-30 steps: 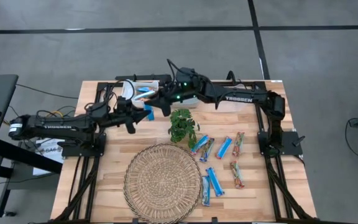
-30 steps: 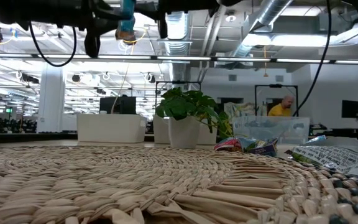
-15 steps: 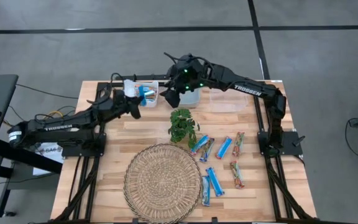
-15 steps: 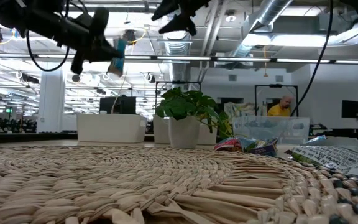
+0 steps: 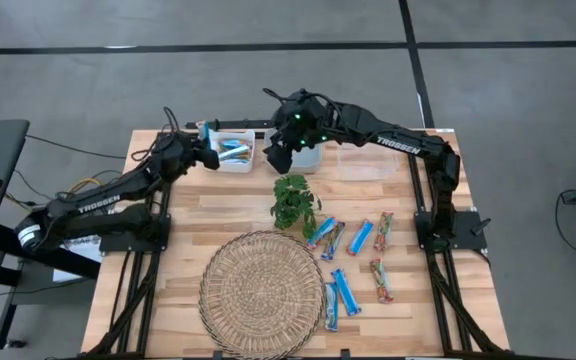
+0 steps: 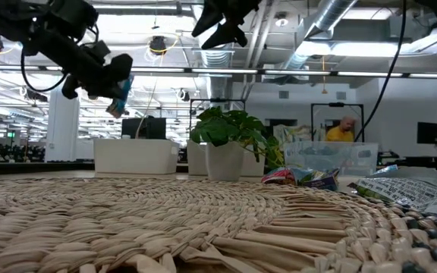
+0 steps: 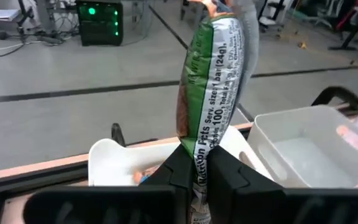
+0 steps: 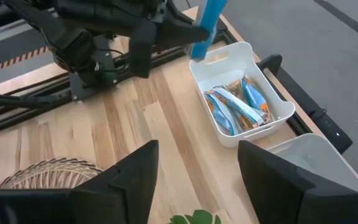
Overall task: Pick and place Granola Bars by type
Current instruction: Put the yellow granola bar into the white bin
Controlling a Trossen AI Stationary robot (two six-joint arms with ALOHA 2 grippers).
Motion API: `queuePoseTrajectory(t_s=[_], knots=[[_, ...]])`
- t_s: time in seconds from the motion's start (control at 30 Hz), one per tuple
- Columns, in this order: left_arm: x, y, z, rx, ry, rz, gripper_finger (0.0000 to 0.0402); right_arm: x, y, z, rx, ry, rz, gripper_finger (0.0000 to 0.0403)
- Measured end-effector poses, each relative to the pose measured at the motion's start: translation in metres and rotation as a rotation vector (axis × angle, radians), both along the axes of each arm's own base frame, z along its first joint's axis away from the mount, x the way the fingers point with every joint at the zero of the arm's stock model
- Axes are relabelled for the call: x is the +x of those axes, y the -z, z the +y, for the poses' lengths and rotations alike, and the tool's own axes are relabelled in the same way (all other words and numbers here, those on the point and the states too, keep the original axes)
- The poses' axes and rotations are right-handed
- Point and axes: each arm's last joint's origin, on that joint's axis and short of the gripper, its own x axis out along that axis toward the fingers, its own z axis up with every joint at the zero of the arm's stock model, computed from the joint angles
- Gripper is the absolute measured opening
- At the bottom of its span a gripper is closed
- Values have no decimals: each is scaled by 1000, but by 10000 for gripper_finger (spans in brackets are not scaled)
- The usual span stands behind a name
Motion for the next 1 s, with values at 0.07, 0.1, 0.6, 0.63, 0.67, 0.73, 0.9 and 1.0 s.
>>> queuePoseTrajectory(t_s=[0.07,0.1,0.6,0.63,0.67,0.73,0.9,1.0], knots=[[2,5,4,-17,5,26,12,0,0,0,0,0,0,208],[3,7,5,-24,4,43,11,0,0,0,-1,1,0,207],[22,37,26,-95,50,255,22,0,0,0,-1,1,0,205],[24,34,28,-87,52,250,22,0,0,0,0,1,0,204],[25,32,30,-80,58,247,22,0,0,0,0,0,0,203],[25,26,33,-69,78,241,27,0,0,0,1,-1,0,202],[25,17,39,-70,106,236,70,0,0,0,2,-2,1,200],[23,16,41,-84,101,244,104,0,0,0,2,-3,1,201]])
